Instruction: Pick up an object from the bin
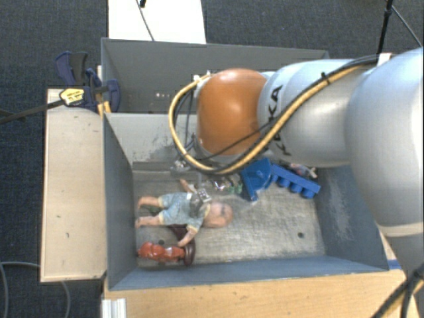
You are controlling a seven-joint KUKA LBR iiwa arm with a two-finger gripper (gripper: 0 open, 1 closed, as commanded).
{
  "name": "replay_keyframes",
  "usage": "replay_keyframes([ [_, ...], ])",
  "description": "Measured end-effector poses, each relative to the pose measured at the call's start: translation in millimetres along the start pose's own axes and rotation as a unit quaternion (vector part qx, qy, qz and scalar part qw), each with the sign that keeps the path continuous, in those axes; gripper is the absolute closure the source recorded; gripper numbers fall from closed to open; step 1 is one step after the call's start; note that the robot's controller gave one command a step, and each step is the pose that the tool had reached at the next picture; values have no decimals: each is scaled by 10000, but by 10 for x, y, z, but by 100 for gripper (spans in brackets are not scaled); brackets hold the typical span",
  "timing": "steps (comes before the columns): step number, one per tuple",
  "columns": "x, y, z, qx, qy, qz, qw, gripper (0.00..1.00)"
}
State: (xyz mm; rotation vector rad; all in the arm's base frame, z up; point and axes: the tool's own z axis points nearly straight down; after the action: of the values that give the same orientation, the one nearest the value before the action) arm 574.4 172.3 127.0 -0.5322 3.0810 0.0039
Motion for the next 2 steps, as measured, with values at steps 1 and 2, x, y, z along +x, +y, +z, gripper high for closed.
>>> replay_keyframes([
  [1, 61, 51, 483, -8, -24, -949, 9955, 100],
  [2, 61, 51, 483, -8, -24, -948, 9955, 100],
])
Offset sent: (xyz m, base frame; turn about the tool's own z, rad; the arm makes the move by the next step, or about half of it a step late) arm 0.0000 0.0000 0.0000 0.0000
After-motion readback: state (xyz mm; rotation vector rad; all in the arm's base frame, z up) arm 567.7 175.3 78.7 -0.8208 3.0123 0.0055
